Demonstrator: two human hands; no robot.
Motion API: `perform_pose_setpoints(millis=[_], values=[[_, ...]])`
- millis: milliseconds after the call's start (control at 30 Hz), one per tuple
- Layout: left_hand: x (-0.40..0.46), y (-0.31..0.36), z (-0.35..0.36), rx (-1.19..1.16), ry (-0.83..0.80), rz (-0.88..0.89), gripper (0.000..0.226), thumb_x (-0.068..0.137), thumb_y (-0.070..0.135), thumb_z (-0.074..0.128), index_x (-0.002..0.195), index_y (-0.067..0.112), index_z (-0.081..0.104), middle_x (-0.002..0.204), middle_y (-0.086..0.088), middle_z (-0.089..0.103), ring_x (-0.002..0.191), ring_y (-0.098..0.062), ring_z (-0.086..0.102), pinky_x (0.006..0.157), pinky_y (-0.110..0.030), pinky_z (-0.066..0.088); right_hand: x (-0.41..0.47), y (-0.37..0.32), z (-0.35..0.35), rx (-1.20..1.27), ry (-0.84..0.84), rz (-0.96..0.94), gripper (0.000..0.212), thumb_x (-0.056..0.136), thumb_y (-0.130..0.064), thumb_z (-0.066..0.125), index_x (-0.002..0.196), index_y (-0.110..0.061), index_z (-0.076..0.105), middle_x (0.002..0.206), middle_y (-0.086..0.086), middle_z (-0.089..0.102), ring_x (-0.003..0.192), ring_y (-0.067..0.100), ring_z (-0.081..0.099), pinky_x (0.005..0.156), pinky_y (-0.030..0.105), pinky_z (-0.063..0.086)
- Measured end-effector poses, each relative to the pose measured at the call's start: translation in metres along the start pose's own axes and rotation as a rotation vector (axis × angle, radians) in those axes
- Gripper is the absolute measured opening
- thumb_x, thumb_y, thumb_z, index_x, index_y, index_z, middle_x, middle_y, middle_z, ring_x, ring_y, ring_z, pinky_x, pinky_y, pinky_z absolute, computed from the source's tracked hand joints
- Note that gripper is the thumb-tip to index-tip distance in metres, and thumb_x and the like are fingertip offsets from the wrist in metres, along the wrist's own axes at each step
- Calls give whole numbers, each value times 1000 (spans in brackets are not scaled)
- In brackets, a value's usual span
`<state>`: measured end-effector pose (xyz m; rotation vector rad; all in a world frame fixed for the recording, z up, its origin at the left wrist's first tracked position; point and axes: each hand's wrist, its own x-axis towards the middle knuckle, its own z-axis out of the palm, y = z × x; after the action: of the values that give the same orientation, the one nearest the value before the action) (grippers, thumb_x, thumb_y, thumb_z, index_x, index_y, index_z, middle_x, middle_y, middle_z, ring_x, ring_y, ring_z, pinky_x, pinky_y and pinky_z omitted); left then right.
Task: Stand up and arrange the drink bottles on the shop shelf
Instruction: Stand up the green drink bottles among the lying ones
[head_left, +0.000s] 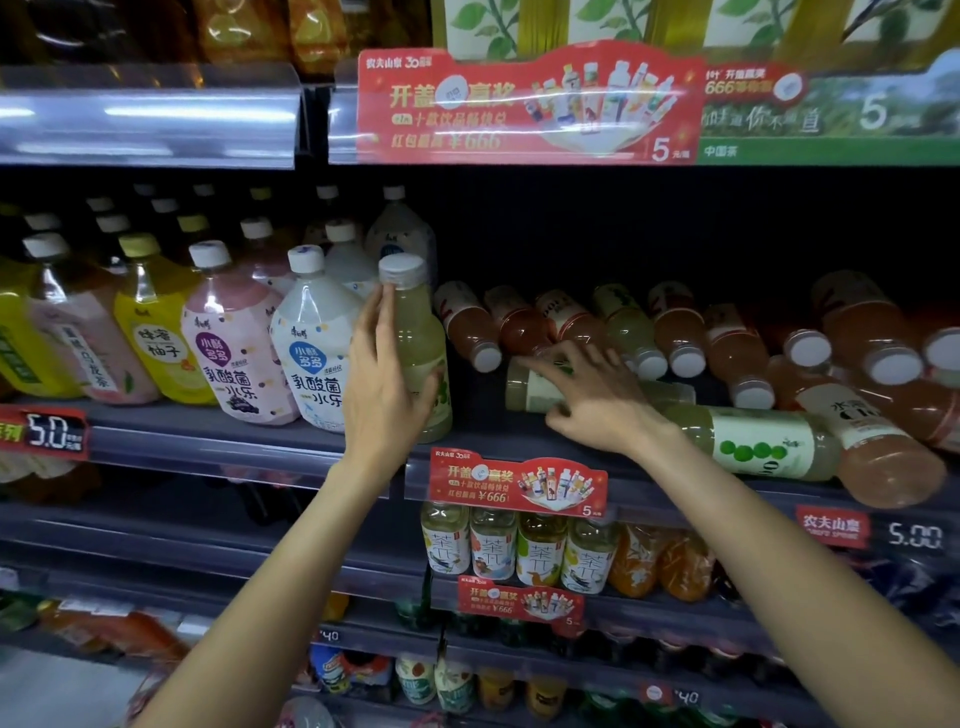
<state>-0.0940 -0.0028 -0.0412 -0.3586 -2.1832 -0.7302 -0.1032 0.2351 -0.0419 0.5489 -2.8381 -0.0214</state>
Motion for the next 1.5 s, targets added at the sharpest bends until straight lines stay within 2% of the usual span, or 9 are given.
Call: perform_pose_setpoints(millis=[200,333,500,667,867,967,1233,1367,1500], values=[[1,-1,-5,29,-17,-14,93,78,12,76,151,11,18,149,-14,31,130,-31,42,66,-23,45,5,3,-4,-136,112,122,48,91,-45,45,129,-17,47,130,11,45,120,32,39,97,42,32],[1,0,-7,52,-27,-22,94,77,11,77,151,10,19,148,-14,32,127,-30,45,66,-21,42,38,-23,-6,-20,374,-53,32,87,-27,50,114,-11,60,110,13,60,103,35,53,84,40,37],[1,-2,-12,58,-46,-24,95,77,15,78,151,11,18,149,-12,33,125,-26,45,65,-20,43,80,-57,7,-130,24,-71,48,94,-22,47,141,-26,38,143,17,32,124,39,40,103,45,26],[1,-4,-13,62,-54,-14,93,78,19,78,151,11,21,146,-11,36,121,-24,47,62,-20,42,89,-69,20,-151,-117,1,42,100,-12,29,142,-15,36,143,21,33,109,37,54,103,44,28],[1,-6,-17,49,-75,9,92,79,22,77,151,11,22,147,-11,36,115,-18,47,55,-10,35,60,-68,0,-108,-90,-105,42,94,-25,45,136,-20,43,136,13,39,119,33,46,104,44,25],[0,-8,-18,45,-91,16,91,79,25,77,151,11,23,146,-11,38,105,-15,51,52,-3,23,54,-53,-21,-50,-26,-124,41,97,-32,39,136,-26,45,141,10,37,129,29,34,103,41,24],[0,-10,-19,30,-115,35,88,80,27,76,150,10,26,146,-10,39,81,-6,50,44,-4,21,51,-39,-26,-61,-328,-364,68,79,-9,53,136,-42,40,157,-5,7,145,21,-4,116,51,7],[-1,-9,-18,22,-91,41,87,80,25,76,150,10,25,146,-10,39,74,-5,46,40,-9,30,43,-36,-23,-198,-305,-398,69,83,-3,57,139,-38,35,157,-2,9,146,24,-2,114,57,12],[-1,-10,-19,45,-80,55,87,81,24,74,150,10,23,146,-12,38,88,-16,56,42,-15,35,36,-39,-9,-230,-84,-478,54,88,-10,58,136,-31,44,156,9,21,144,31,15,113,54,14]])
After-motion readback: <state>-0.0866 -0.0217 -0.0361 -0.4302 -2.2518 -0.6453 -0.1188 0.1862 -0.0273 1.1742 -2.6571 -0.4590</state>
